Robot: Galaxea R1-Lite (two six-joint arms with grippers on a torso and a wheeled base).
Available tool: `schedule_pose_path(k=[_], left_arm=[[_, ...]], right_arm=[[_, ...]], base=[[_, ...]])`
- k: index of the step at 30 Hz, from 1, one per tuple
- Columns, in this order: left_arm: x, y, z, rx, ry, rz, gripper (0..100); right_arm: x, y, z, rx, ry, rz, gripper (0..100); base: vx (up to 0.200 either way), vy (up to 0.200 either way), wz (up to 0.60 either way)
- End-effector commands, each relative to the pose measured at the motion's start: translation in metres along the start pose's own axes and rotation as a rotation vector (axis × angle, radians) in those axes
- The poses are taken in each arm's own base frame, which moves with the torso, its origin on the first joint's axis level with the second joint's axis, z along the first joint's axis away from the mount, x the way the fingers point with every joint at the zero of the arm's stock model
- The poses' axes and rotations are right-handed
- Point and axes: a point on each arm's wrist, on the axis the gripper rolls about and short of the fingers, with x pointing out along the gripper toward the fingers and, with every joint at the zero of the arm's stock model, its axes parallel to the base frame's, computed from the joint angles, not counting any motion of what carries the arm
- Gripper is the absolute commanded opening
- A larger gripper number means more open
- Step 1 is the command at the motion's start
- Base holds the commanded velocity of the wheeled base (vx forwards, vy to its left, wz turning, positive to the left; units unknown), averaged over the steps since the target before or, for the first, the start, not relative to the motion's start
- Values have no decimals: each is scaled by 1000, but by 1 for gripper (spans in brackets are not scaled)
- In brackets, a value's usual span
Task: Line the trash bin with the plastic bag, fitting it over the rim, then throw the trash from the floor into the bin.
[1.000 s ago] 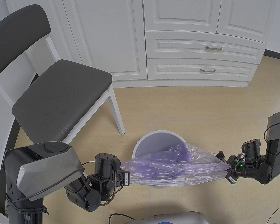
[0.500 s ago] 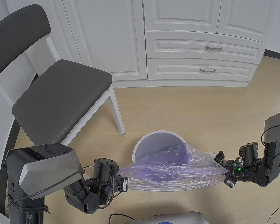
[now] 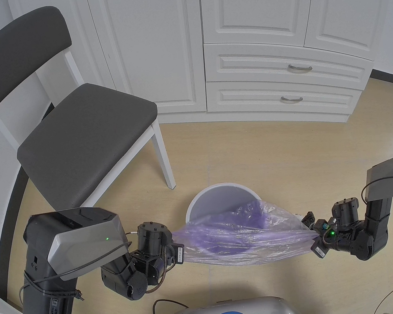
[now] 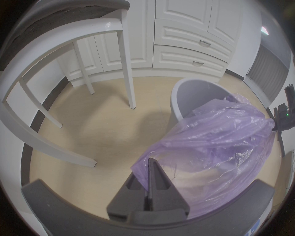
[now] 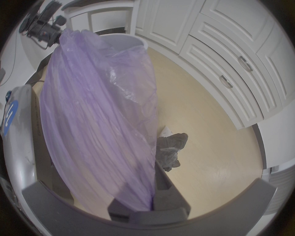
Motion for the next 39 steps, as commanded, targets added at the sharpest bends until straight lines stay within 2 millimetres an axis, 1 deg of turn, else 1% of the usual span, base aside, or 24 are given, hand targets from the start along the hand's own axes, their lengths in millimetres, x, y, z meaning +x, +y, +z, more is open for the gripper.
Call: schedule_pose_path(k=[1, 2, 5, 11, 12, 17, 21, 26, 34, 35, 39], left_arm=[[0, 2, 5, -12, -26, 6, 0], [-3, 4, 9, -16, -37, 8, 0], [-8, 9, 11, -30, -41, 15, 0], [-7, 11, 14, -51, -81, 16, 0], [-8, 12, 13, -67, -96, 14, 0], [-15, 13, 1, -99, -107, 10, 0], [-10, 14, -10, -106, -128, 13, 0], [-4, 12, -19, -101, -117, 11, 0], [-4, 19, -19, -108, -114, 27, 0], [-4, 19, -18, -109, -117, 27, 0], [-4, 20, -16, -114, -133, 28, 0]], right_arm=[[0, -4, 5, 16, -43, -25, 0], [0, -5, 6, 16, -56, -35, 0], [1, -7, 9, 14, -85, -56, 0], [5, -5, 11, 5, -98, -56, 0], [7, -8, 15, 4, -117, -64, 0], [12, -13, 31, -5, -196, -53, 0], [18, -11, 36, -12, -215, -50, 0], [21, -15, 36, -6, -222, -64, 0], [25, -17, 32, 0, -207, -69, 0], [25, -17, 31, -1, -204, -68, 100], [25, -18, 30, 1, -206, -67, 100]], base=[[0, 0, 0], [0, 0, 0], [0, 0, 0], [0, 0, 0], [0, 0, 0], [0, 0, 0], [0, 0, 0], [0, 0, 0], [0, 0, 0], [0, 0, 0], [0, 0, 0]])
